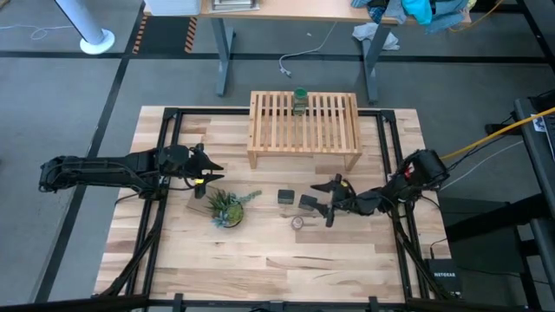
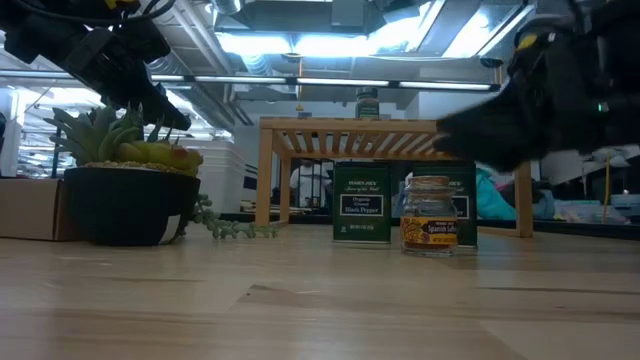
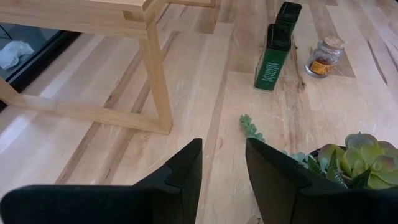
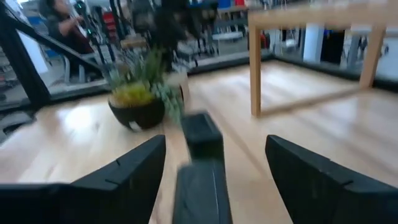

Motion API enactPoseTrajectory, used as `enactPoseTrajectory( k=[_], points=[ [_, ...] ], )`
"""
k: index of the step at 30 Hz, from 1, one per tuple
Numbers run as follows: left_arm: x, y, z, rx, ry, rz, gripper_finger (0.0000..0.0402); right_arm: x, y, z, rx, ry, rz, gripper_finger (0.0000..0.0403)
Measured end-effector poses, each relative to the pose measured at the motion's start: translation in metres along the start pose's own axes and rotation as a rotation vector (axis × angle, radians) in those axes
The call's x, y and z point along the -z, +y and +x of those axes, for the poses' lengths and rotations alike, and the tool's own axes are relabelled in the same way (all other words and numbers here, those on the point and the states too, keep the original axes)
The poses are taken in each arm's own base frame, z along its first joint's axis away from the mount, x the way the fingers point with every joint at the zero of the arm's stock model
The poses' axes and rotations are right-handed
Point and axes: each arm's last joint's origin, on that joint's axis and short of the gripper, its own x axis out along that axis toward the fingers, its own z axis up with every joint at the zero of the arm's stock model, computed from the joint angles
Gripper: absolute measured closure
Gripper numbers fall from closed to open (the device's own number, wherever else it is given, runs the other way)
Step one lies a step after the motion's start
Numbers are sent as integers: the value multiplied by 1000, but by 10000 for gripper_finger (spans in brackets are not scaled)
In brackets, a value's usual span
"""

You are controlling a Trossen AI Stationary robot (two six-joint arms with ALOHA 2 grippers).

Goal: Shelf spices
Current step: Remove the green seasoning bottle from the shelf

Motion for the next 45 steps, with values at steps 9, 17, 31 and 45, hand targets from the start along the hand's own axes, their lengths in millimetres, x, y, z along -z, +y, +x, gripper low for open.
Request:
enactPoseTrajectory(
  k=[9,17,31,45],
  points=[
    [0,0,0,0,0,0,286,-43,-6,-5,141,-173,-152,121],
    [0,0,0,0,0,0,286,-78,-43,3,211,-303,-170,121],
    [0,0,0,0,2,0,286,-142,-115,36,237,-267,-305,110],
    [2,0,0,-1,22,0,286,-199,-187,39,176,1,-323,37]
  ],
)
